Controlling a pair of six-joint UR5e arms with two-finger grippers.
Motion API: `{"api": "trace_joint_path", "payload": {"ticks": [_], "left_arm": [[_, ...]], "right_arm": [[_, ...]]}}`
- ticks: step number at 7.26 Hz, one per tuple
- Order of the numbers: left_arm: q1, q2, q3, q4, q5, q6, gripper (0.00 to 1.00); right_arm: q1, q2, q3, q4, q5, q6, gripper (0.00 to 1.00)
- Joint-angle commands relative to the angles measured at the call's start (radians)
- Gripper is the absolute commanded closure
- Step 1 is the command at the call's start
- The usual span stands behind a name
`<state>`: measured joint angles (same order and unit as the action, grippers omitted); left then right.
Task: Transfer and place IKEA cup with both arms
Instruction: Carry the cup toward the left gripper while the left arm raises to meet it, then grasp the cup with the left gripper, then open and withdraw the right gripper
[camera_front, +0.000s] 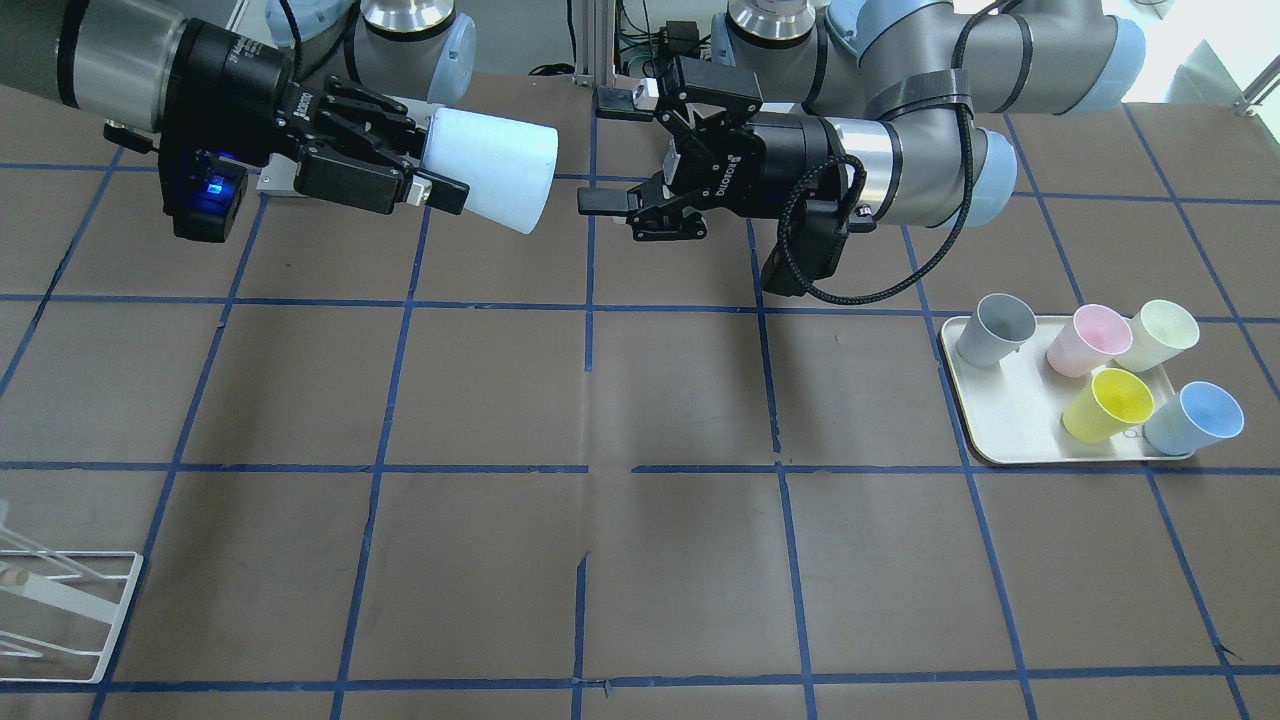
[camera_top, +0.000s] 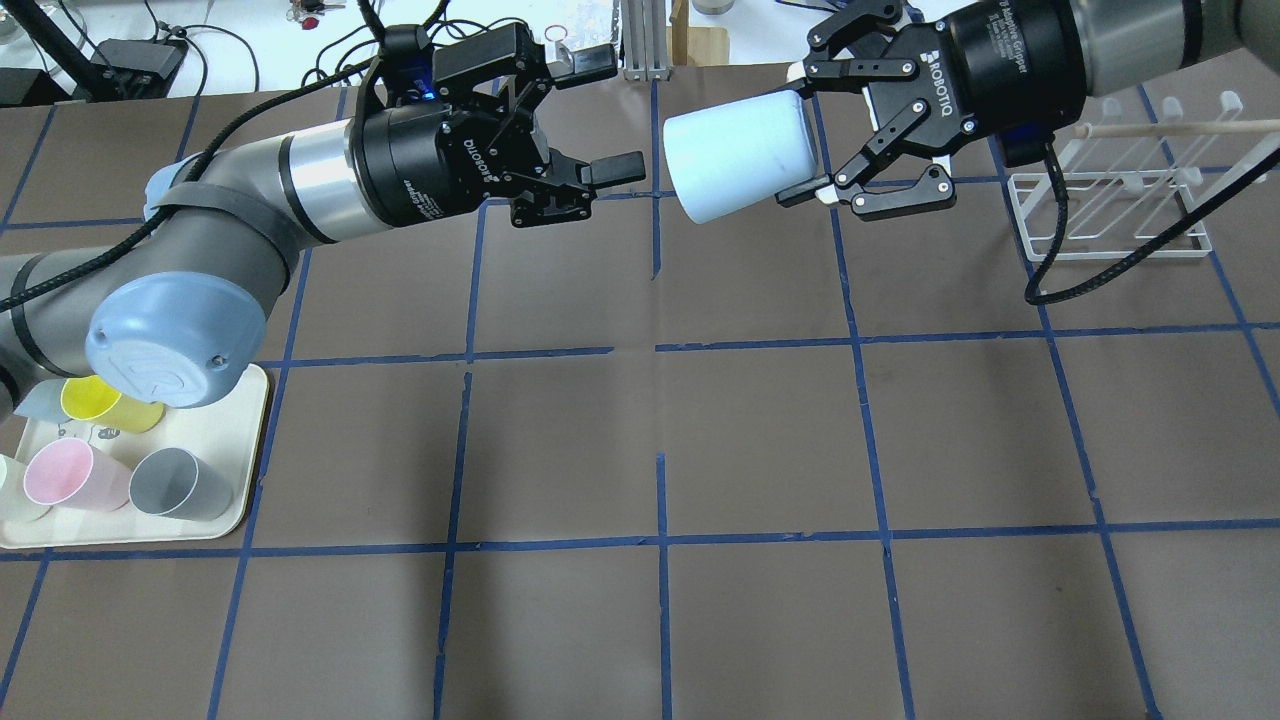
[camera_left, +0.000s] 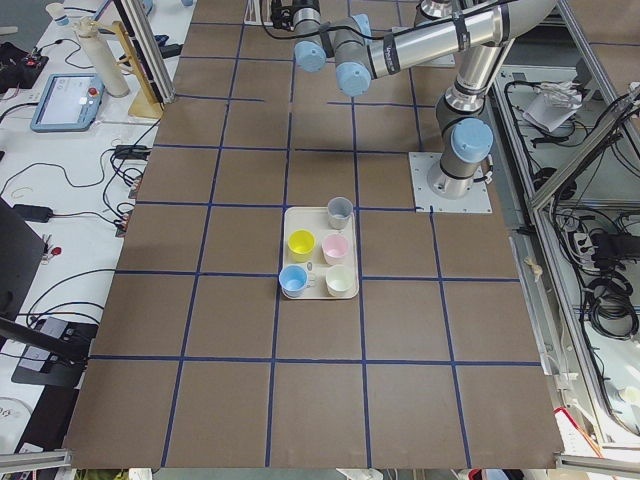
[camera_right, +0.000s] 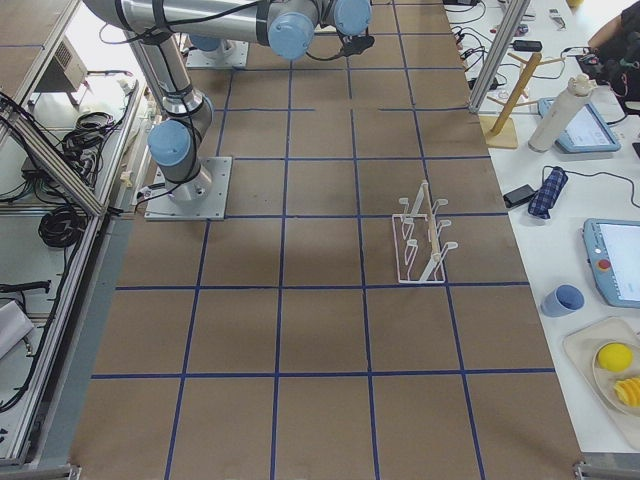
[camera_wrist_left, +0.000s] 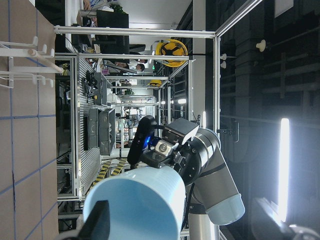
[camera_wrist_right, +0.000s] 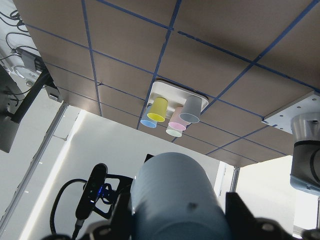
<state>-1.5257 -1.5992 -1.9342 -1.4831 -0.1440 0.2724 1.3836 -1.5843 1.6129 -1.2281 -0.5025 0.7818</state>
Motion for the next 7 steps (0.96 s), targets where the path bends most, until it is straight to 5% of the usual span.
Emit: {"api": "trace_joint_path", "payload": {"ticks": [1, 4, 5, 6, 7], "left_arm": [[-0.031, -0.013, 0.001, 0.001, -0.063, -0.001, 0.00], [-0.070, -0.018, 0.008, 0.006, -0.066, 0.001, 0.06], [-0.071, -0.019, 0.008, 0.024, -0.063, 0.002, 0.51], [-0.071, -0.019, 0.006, 0.036, -0.060, 0.001, 0.85], [-0.071, -0.015, 0.006, 0.038, -0.058, -0.004, 0.99]], "right_arm": [[0.009, 0.006, 0.002, 0.001, 0.032, -0.003, 0.53], [0.084, 0.017, 0.007, -0.022, 0.042, -0.003, 0.52], [0.087, 0.026, 0.007, -0.022, 0.041, -0.003, 0.47], [0.086, 0.033, 0.007, -0.037, 0.036, -0.004, 0.32], [0.087, 0.032, 0.005, -0.047, 0.026, -0.001, 0.00]]}}
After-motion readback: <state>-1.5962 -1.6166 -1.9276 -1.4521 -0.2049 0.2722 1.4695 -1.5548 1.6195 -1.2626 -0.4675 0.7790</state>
